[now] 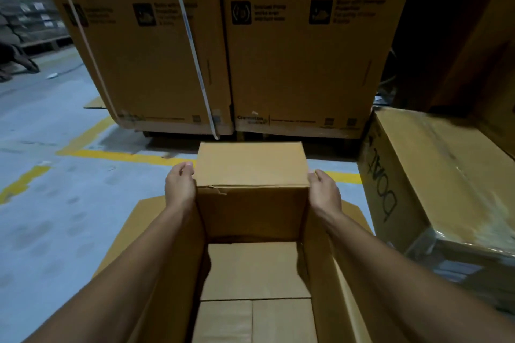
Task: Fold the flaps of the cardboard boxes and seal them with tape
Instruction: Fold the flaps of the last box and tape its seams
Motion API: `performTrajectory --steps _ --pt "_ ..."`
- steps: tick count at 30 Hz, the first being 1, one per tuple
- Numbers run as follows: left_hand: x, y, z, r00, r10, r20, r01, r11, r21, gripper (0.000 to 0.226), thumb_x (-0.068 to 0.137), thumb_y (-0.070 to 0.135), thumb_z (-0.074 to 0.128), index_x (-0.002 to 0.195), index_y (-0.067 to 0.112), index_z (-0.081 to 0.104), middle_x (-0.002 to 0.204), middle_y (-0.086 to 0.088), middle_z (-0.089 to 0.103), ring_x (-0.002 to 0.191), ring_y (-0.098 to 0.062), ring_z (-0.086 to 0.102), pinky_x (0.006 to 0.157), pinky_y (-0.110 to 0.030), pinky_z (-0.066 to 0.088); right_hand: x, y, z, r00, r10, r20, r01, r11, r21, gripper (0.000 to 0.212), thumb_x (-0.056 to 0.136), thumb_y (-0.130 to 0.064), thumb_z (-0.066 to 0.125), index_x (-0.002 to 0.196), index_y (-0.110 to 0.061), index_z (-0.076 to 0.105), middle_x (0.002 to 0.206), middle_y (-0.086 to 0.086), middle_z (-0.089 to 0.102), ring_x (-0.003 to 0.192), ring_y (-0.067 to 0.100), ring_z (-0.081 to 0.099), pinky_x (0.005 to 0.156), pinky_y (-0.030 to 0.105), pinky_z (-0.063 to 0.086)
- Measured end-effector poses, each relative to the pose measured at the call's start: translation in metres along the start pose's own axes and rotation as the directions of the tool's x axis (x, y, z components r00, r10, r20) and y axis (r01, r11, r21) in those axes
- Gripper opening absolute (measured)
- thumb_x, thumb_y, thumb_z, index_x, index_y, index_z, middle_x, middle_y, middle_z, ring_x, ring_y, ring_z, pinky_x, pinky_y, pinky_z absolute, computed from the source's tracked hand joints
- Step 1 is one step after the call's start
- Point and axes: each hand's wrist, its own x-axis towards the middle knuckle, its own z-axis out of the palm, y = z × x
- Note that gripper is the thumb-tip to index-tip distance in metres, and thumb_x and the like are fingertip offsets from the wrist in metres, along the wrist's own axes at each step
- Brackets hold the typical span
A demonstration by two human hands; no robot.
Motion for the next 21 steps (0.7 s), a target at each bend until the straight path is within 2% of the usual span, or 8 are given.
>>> performTrajectory --steps 2,4,8,10,12,14,18,21 --pt "-0.004 0.005 -0.008 0.995 -0.098 -0.031 0.085 0.950 -0.301 0.038 0.103 0.034 0.042 0.115 0.006 0.064 0.096 -0.009 0.073 0.087 -0.024 0.067 0.080 -0.037 0.055 -0.005 0.002 -0.002 0.994 0.028 -0.108 0.008 0.950 0.312 0.034 0.109 -0.035 0.036 0.095 -0.026 0.066 0.108 0.009 0.071 0.106 0.027 0.061 0.088 0.037 0.041" --pt "-0.012 0.009 -0.020 0.990 -0.144 0.017 0.137 0.898 -0.418 0.045 0.106 0.035 0.040 0.088 0.004 0.067 0.073 -0.007 0.071 0.074 -0.022 0.065 0.073 -0.031 0.054 -0.014 -0.002 -0.009 0.981 0.119 -0.153 -0.018 0.842 0.539 0.043 0.109 -0.034 0.038 0.088 -0.018 0.072 0.099 0.009 0.075 0.099 0.025 0.068 0.090 0.040 0.050" --pt "-0.021 0.014 -0.044 0.949 -0.157 0.272 0.233 0.934 -0.273 0.051 0.098 0.034 0.056 0.060 0.002 0.067 0.072 -0.013 0.070 0.090 -0.030 0.068 0.092 -0.039 0.049 -0.019 -0.005 -0.024 0.988 0.151 0.036 -0.140 0.769 0.624 0.044 0.103 -0.021 0.046 0.074 -0.001 0.073 0.090 0.019 0.076 0.093 0.029 0.072 0.098 0.044 0.052" --pt "-0.020 0.021 -0.050 0.921 -0.107 0.375 0.129 0.991 -0.032 0.033 0.092 0.026 0.067 0.071 0.002 0.075 0.088 -0.010 0.075 0.104 -0.029 0.068 0.096 -0.033 0.048 -0.020 -0.007 -0.035 0.987 0.046 0.155 -0.116 0.870 0.480 0.031 0.096 -0.008 0.051 0.078 -0.002 0.075 0.097 0.012 0.077 0.098 0.022 0.071 0.099 0.039 0.052" --pt "-0.020 0.027 -0.053 0.882 -0.050 0.469 -0.043 0.982 0.185 0.015 0.088 0.021 0.074 0.098 0.012 0.078 0.110 -0.003 0.074 0.114 -0.022 0.064 0.092 -0.025 0.047 -0.018 -0.007 -0.046 0.958 -0.108 0.266 0.046 0.972 0.228 0.024 0.098 -0.007 0.054 0.093 -0.011 0.077 0.112 0.002 0.073 0.112 0.018 0.064 0.092 0.018 0.049" --pt "-0.019 0.024 -0.053 0.833 -0.074 0.548 -0.116 0.946 0.304 0.038 0.085 0.022 0.077 0.122 0.023 0.070 0.140 0.000 0.057 0.131 -0.017 0.051 0.103 -0.027 0.040 -0.015 -0.003 -0.055 0.898 -0.185 0.400 0.204 0.979 -0.003 0.024 0.099 -0.018 0.060 0.120 -0.018 0.072 0.135 -0.001 0.063 0.129 0.017 0.053 0.096 0.011 0.040" --pt "-0.021 -0.001 -0.048 0.795 -0.032 0.605 -0.413 0.702 0.580 0.071 0.084 0.050 0.072 0.147 0.033 0.045 0.160 -0.001 0.029 0.147 -0.021 0.026 0.120 -0.042 0.025 -0.018 0.014 -0.052 0.768 -0.216 0.603 0.538 0.727 -0.426 0.064 0.101 -0.046 0.052 0.158 -0.030 0.029 0.168 -0.008 0.013 0.155 0.017 0.008 0.123 0.039 0.012" --pt "-0.030 -0.007 -0.040 0.810 0.045 0.584 -0.525 0.500 0.689 0.076 0.088 0.059 0.062 0.153 0.033 0.033 0.162 -0.004 0.023 0.150 -0.024 0.020 0.119 -0.046 0.021 -0.031 0.023 -0.041 0.780 -0.211 0.589 0.567 0.637 -0.522 0.066 0.105 -0.049 0.038 0.162 -0.030 0.010 0.169 -0.006 -0.010 0.155 0.018 -0.012 0.125 0.042 -0.001"
